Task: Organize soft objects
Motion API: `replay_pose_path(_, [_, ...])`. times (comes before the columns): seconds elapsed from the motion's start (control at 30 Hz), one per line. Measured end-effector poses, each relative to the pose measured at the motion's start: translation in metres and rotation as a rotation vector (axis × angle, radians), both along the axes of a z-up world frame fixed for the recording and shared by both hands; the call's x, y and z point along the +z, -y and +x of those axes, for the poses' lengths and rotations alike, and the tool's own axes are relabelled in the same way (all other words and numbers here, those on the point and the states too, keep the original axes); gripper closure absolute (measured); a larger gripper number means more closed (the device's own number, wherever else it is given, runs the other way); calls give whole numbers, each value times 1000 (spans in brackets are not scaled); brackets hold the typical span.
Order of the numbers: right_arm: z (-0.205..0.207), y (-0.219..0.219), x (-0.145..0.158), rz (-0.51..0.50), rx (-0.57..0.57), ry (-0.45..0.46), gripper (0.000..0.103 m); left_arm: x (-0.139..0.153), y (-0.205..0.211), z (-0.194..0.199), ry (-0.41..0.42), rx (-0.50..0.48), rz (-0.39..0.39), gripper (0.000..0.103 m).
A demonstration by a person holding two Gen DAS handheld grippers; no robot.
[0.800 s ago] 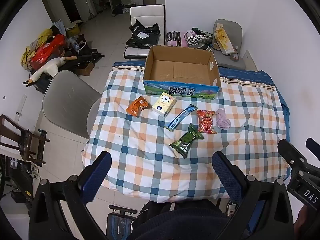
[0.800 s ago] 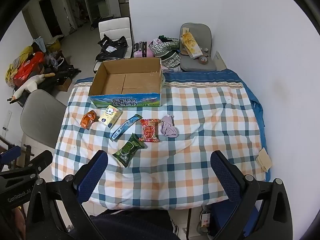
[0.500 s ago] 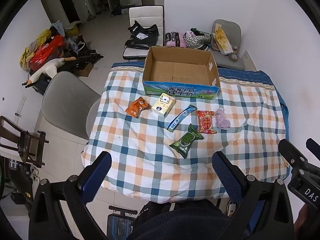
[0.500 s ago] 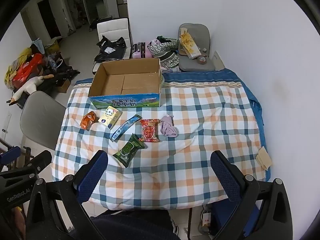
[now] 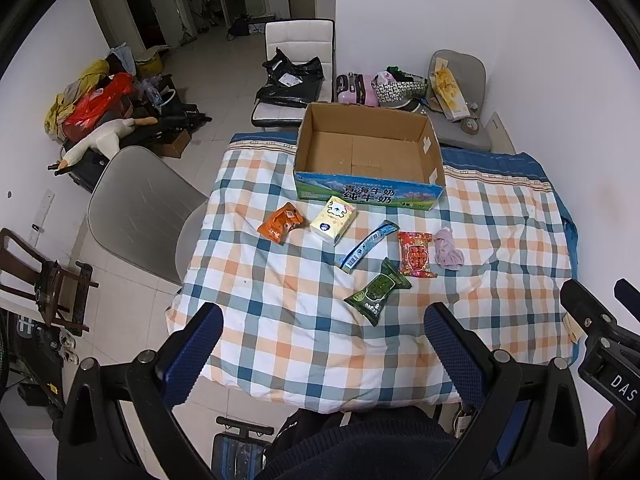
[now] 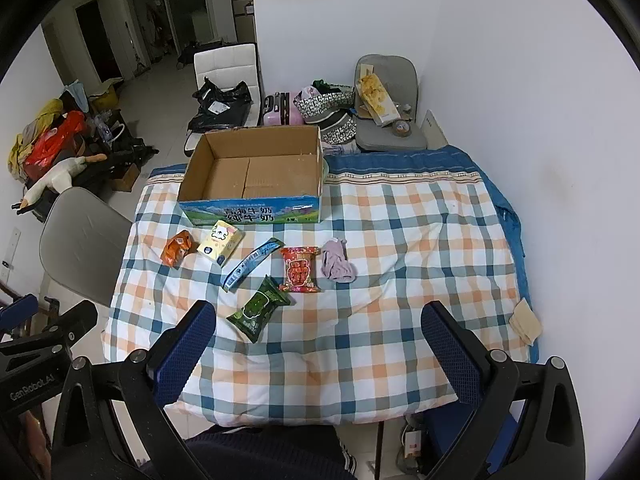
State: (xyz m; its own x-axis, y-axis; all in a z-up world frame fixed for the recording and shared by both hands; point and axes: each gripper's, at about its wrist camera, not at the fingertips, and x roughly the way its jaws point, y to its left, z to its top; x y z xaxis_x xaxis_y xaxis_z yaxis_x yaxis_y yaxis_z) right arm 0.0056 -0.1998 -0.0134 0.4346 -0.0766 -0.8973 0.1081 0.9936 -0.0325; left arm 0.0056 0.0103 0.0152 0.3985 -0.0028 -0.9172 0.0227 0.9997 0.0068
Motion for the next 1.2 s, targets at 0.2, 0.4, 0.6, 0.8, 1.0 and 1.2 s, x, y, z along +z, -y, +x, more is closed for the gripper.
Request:
replay_pose_path(0.2, [0,-1,-2,-6,-3,4,0,1,0,1,-1,-3,-4,0])
replay_pose_path(0.4, [0,-2,0,-7,-5,5,0,2,0,1,1,-3,-3,0])
replay_pose_path(0.6, [-1,-2,-1,-7,-3,8,0,2,-1,2,7,-1,-4,0])
replay_pose_path(0.8, [1,-2,4,-12,1,18,0,14,3,11,38,-4,10,0])
replay_pose_path(1.0, [3,-2,7,-11,2,21,0,18,3,8,55,-4,11,0])
replay_pose_path(1.2, [2,-1,7,-10,1,24,0,18,2,6,63,-4,11,0])
